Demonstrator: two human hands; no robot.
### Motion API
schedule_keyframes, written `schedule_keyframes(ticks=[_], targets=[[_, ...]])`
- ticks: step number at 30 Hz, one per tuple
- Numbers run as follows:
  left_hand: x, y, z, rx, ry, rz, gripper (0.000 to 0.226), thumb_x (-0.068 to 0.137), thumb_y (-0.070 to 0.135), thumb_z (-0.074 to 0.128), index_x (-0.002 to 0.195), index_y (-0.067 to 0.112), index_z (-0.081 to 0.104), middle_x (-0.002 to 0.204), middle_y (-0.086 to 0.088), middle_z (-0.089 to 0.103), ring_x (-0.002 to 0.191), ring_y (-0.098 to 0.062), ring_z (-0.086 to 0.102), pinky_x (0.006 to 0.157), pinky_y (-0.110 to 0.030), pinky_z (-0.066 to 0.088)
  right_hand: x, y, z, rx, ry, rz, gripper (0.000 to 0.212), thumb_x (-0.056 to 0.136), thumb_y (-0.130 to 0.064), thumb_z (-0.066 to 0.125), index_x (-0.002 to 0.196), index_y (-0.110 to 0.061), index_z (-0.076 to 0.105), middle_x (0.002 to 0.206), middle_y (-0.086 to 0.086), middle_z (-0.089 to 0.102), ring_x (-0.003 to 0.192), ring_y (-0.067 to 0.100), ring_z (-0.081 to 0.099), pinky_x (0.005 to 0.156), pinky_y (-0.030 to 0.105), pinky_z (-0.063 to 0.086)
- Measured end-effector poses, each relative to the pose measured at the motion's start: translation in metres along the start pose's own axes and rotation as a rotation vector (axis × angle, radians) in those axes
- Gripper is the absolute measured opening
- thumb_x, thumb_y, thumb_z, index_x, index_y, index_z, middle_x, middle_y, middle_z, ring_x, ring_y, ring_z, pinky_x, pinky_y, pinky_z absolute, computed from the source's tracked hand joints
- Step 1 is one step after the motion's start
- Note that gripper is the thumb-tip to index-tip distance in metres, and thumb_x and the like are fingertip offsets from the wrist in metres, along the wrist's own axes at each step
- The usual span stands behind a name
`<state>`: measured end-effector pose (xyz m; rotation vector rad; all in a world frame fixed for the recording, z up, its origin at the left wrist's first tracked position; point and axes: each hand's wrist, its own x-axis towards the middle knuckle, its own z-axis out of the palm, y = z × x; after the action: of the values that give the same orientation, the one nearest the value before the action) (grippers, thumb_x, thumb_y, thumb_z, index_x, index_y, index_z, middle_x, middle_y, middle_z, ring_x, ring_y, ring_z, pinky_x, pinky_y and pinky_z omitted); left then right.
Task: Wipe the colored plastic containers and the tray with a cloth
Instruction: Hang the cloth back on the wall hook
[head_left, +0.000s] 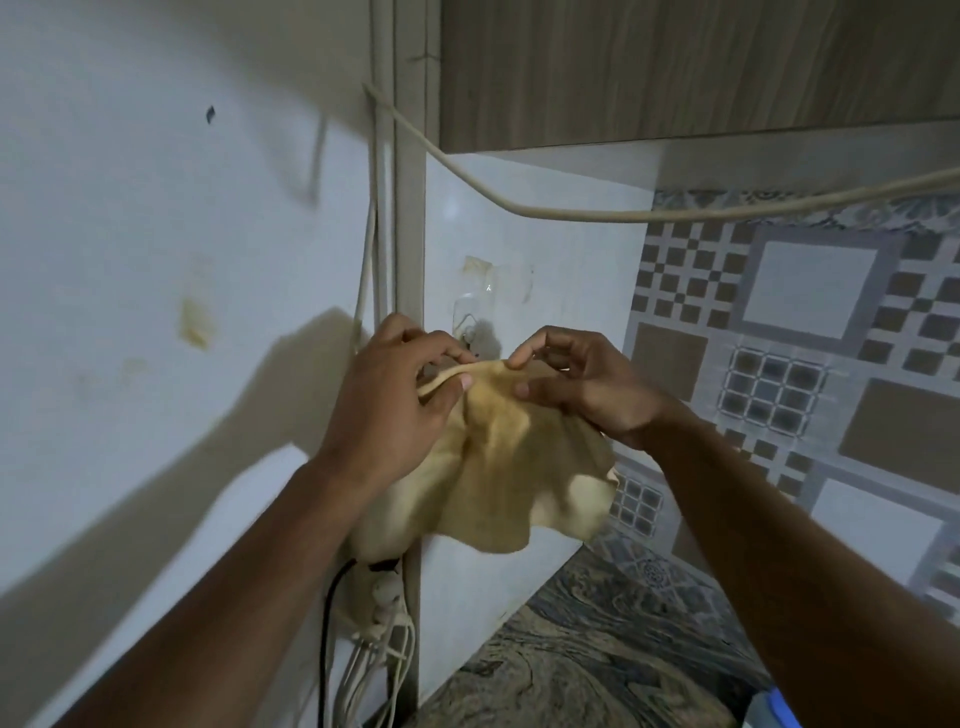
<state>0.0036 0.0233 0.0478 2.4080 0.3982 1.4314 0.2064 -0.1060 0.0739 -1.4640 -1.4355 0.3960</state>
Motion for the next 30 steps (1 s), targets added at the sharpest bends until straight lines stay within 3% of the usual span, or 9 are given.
schedule_keyframes(ticks=[2,5,8,10,15,19,23,27,30], targets=[[0.006,-0.002,0.002,0.069,0.017,0.010,0.020,0.090,0.027,0.081,0.108,0.032,0.077,0.107,0.006,0.053,0.087,-0.010,0.064,0.079,-0.025,0.055,0.008,0.002,0.000,-0.047,0.033,-0.011,0.020,0.086,-0.008,0.082,0.102,-0.019,0.076,0.109,0.020,0.072,0.105,0.038,0.068,0.095,0.050,0.057],[0.012,-0.001,0.006,0.157,0.053,0.011,0.024,0.090,0.029,0.079,0.113,0.036,0.076,0.110,0.008,0.050,0.085,-0.014,0.064,0.075,-0.039,0.060,0.023,0.001,0.001,-0.200,0.095,-0.062,0.018,0.089,-0.013,0.079,0.104,-0.023,0.077,0.105,0.016,0.070,0.098,0.034,0.066,0.086,0.042,0.057],[0.016,-0.002,0.009,0.221,0.085,0.006,0.026,0.092,0.029,0.077,0.116,0.039,0.077,0.111,0.009,0.049,0.085,-0.014,0.061,0.071,-0.038,0.059,0.041,0.000,0.003,-0.319,0.112,-0.102,0.014,0.093,-0.017,0.075,0.107,-0.020,0.076,0.105,0.004,0.071,0.096,0.024,0.066,0.085,0.035,0.056],[0.018,-0.001,0.012,0.277,0.110,-0.002,0.025,0.092,0.029,0.078,0.116,0.036,0.078,0.110,0.008,0.050,0.085,-0.016,0.061,0.069,-0.038,0.059,0.051,0.001,0.003,-0.385,0.107,-0.116,0.014,0.094,-0.020,0.074,0.107,-0.020,0.076,0.108,-0.003,0.071,0.100,0.014,0.066,0.092,0.030,0.055],[0.017,0.006,0.021,0.409,0.087,-0.072,0.021,0.094,0.029,0.077,0.115,0.028,0.080,0.110,0.002,0.049,0.086,-0.019,0.059,0.068,-0.035,0.055,0.061,0.016,0.009,-0.486,0.084,-0.113,0.015,0.094,-0.017,0.072,0.108,-0.018,0.077,0.106,-0.007,0.072,0.097,0.007,0.066,0.093,0.027,0.053],[0.010,0.006,0.029,0.548,0.061,-0.073,0.021,0.096,0.030,0.070,0.114,0.025,0.081,0.111,0.000,0.050,0.100,-0.022,0.055,0.084,-0.040,0.053,0.054,0.027,0.023,-0.392,0.113,-0.089,0.013,0.097,-0.015,0.068,0.106,-0.014,0.077,0.104,-0.007,0.073,0.095,0.001,0.064,0.088,0.020,0.047],[-0.002,0.011,0.035,0.620,0.016,-0.083,0.030,0.094,0.041,0.068,0.121,0.031,0.076,0.118,0.001,0.055,0.117,-0.026,0.050,0.098,-0.044,0.042,0.040,0.035,0.034,-0.376,0.230,-0.096,0.014,0.099,-0.017,0.069,0.107,-0.017,0.079,0.101,-0.008,0.066,0.104,0.012,0.059,0.091,0.022,0.047],[-0.015,0.022,0.044,0.391,-0.093,-0.221,0.053,0.097,0.045,0.062,0.148,0.031,0.053,0.127,0.001,0.058,0.115,-0.023,0.063,0.092,-0.038,0.053,0.022,0.036,0.055,-0.015,0.292,0.032,0.018,0.102,-0.007,0.061,0.110,-0.005,0.076,0.099,0.005,0.077,0.086,0.001,0.071,0.083,0.018,0.057],[-0.032,0.024,0.055,0.054,-0.057,-0.353,0.069,0.092,0.040,0.069,0.156,0.038,0.042,0.141,0.008,0.049,0.118,-0.013,0.062,0.091,-0.028,0.053,0.008,0.037,0.070,0.295,0.352,0.171,0.019,0.103,-0.009,0.058,0.113,-0.005,0.074,0.105,0.010,0.078,0.096,0.013,0.075,0.089,0.032,0.060]])
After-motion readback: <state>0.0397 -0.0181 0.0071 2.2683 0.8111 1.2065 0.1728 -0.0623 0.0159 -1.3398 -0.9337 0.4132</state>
